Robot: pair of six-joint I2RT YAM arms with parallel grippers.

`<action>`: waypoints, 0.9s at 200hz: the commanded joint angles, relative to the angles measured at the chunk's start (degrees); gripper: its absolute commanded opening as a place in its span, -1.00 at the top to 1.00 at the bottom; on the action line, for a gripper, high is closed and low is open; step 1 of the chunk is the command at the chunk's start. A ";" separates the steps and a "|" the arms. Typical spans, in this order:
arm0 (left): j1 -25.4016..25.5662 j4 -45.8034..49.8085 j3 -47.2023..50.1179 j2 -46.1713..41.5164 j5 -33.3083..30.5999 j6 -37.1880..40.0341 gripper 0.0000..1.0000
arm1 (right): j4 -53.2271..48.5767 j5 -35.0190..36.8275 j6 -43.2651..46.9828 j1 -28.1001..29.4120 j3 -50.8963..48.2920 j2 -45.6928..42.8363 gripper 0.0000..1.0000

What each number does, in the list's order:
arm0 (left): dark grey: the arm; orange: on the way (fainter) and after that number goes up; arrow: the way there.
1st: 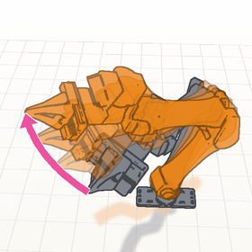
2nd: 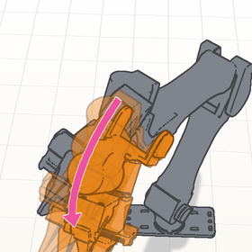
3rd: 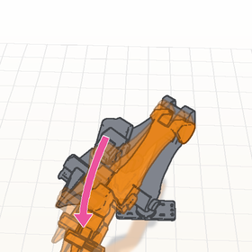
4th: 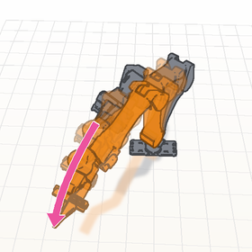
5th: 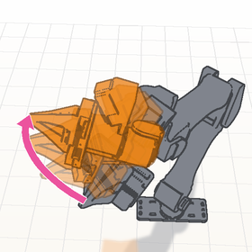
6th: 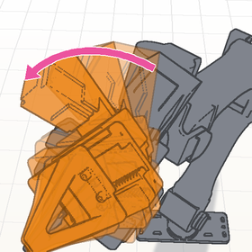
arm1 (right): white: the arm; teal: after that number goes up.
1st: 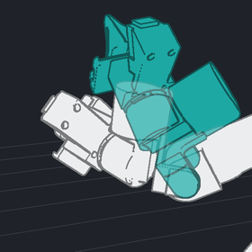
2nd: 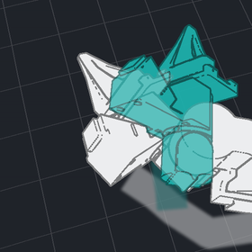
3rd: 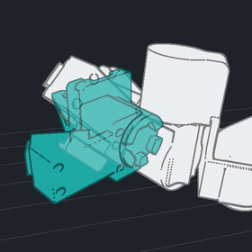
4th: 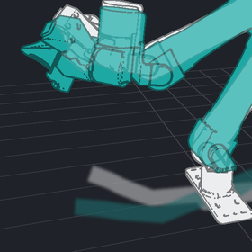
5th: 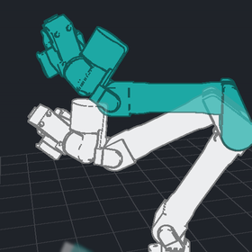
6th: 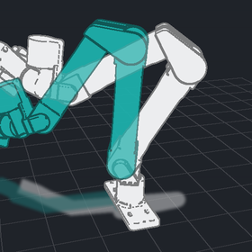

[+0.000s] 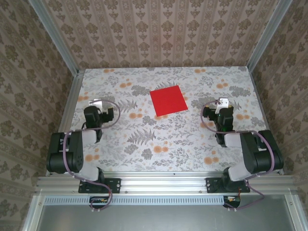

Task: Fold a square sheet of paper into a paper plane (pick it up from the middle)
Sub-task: Move the square sheet of paper to the center of the table.

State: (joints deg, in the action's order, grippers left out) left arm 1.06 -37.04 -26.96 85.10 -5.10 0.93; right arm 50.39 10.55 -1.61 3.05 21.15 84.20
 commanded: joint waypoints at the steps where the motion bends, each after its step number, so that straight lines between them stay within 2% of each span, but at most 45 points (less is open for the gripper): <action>1: -0.27 9.18 -4.55 -4.23 -4.77 -1.86 -1.00 | -6.55 4.86 0.95 1.91 2.58 -4.13 -1.00; 24: -0.30 14.86 -6.78 -7.46 -5.56 -2.89 -1.00 | -15.74 9.51 2.31 5.06 6.86 -8.01 -0.99; 40: -0.31 18.39 -8.01 -9.72 -5.46 -4.47 -1.00 | -24.48 10.49 0.09 6.78 11.31 -9.33 -1.00; 62: -0.34 22.99 -9.72 -12.77 -5.45 -8.46 -1.00 | -41.42 10.03 -8.66 8.47 20.59 -9.72 -1.00; 78: -0.25 24.97 -9.69 -15.65 -4.75 -11.96 -1.00 | -52.04 6.39 -15.51 8.89 27.63 -8.23 -1.00; 112: 0.17 31.30 -11.32 -20.06 -3.10 -17.49 -1.00 | -62.73 -1.39 -21.81 11.56 38.97 0.90 -1.00; 130: 0.26 38.32 -14.16 -20.87 -3.42 -20.72 -1.00 | -67.77 -1.52 -21.65 14.92 45.64 7.83 -1.00; 154: 0.38 46.03 -19.03 -19.65 -0.19 -19.83 -1.00 | -73.72 -0.25 -21.68 18.65 54.54 17.04 -1.00; 180: 0.49 46.53 -19.22 -19.79 0.92 -21.19 -1.00 | -78.34 1.20 -22.19 21.91 63.25 26.15 -1.00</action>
State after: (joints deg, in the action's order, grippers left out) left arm 1.10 3.92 -44.95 65.52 -6.50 -17.47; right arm -18.13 11.03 -21.89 22.70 77.12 104.42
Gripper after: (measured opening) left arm 0.999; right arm 0.998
